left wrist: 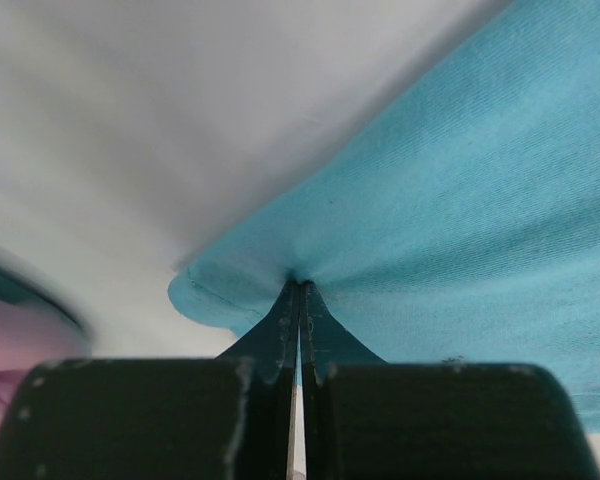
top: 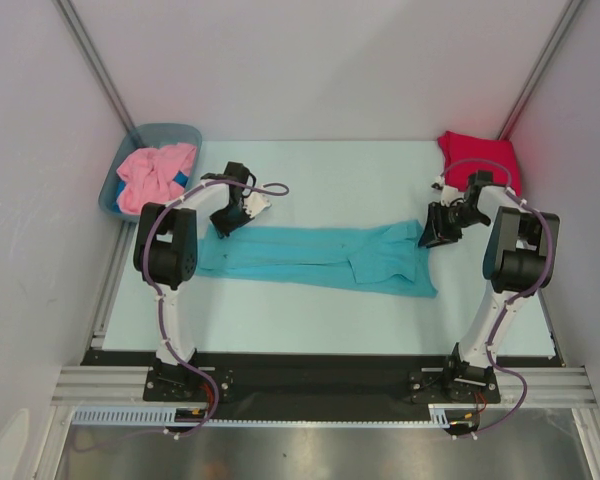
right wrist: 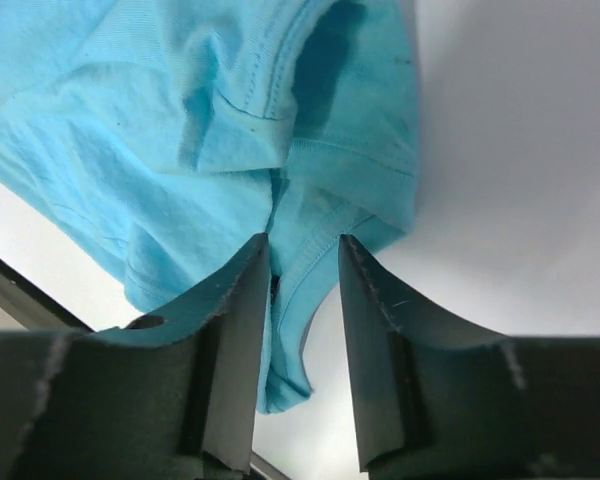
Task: Fold and stack the t-shirts
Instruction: Fold the tshirt
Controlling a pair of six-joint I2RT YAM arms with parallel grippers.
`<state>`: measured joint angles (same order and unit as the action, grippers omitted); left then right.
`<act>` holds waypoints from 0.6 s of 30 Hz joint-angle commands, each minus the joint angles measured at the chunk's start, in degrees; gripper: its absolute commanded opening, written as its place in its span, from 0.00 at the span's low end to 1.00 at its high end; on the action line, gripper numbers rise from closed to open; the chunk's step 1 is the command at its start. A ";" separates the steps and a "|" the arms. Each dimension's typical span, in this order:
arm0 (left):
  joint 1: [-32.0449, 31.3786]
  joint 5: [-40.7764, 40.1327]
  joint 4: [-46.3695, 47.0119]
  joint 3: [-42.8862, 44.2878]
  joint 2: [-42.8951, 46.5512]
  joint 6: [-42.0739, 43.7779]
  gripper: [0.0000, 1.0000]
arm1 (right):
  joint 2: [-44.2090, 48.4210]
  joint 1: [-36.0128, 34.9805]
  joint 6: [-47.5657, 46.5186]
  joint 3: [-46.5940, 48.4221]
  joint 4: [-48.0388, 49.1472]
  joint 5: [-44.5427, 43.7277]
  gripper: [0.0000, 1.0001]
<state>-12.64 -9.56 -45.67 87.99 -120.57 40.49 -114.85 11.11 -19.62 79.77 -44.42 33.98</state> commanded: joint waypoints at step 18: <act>-0.19 -1.16 2.78 1.75 -3.09 0.38 0.00 | 7.19 -0.74 -8.50 -5.41 -13.23 8.82 0.43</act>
<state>-12.99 -10.31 -46.24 88.55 -120.99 40.49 -106.43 11.00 -25.41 76.47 -54.22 39.86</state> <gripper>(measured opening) 0.006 0.434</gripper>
